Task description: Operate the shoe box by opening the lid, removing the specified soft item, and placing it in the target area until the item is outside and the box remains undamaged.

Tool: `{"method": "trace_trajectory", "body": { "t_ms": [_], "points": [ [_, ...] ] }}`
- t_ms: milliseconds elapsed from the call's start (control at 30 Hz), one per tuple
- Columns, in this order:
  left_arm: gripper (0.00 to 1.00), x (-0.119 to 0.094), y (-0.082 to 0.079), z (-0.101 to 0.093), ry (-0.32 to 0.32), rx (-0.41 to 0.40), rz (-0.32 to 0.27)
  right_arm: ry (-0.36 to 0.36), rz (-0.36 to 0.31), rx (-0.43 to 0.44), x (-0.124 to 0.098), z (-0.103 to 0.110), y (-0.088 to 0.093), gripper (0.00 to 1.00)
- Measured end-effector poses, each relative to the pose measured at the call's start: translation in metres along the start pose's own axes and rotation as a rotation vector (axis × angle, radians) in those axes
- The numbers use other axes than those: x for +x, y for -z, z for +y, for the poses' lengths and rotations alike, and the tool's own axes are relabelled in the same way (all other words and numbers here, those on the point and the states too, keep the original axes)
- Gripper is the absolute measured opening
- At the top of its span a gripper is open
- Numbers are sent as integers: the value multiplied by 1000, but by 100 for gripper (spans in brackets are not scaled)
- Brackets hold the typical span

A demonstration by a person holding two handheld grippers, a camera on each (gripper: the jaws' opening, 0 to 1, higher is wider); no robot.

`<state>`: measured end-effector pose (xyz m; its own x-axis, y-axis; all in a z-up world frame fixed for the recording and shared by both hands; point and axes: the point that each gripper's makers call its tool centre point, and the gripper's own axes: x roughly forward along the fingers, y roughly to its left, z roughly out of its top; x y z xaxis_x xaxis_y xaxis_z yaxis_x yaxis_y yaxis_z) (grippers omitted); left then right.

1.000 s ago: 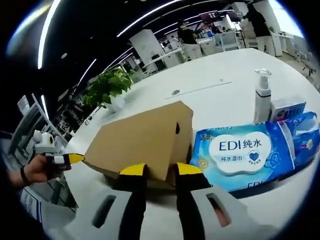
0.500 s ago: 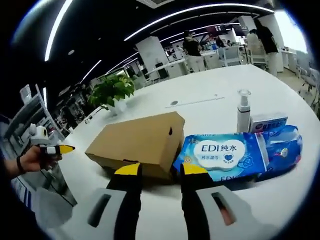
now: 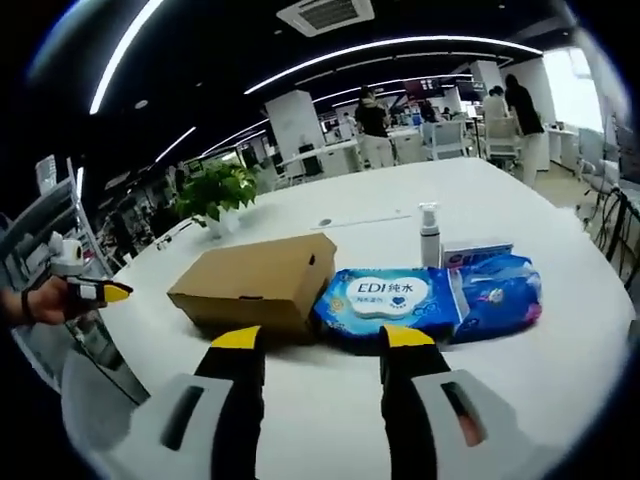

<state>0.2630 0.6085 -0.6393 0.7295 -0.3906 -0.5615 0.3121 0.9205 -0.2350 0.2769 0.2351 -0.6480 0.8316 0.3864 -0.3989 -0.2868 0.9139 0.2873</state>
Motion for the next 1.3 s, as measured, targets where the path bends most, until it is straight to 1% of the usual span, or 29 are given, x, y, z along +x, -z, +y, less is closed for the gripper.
{"method": "trace_trajectory", "body": {
  "t_ms": [67,100,233,300,433,600,800,967,1100,1300],
  "points": [
    [32,1,0,-2,-2,6,16,15,-28,50,-4,-2,-1,43],
    [32,3,-1,-3,-4,10,22,14,-30,56,-6,-2,0,43],
    [32,9,-10,-8,-6,-2,8,12,-4,23,-11,2,5,43],
    [32,12,-11,-12,-3,-1,8,10,-10,13,-14,3,3,43],
    [32,17,-9,-20,12,16,22,12,-20,14,-16,1,-1,43],
    [32,17,-4,-22,10,6,40,13,-36,18,-16,1,-7,43],
    [32,20,-3,-21,4,-13,35,19,-35,2,-18,0,-10,43],
    [32,19,-4,-20,2,-4,33,17,-40,1,-18,1,-12,43],
    [32,16,-6,-15,-8,-18,20,12,-35,1,-15,3,-10,43],
    [32,11,-2,-7,-24,-47,11,4,-26,4,-12,5,-6,43]
  ]
}}
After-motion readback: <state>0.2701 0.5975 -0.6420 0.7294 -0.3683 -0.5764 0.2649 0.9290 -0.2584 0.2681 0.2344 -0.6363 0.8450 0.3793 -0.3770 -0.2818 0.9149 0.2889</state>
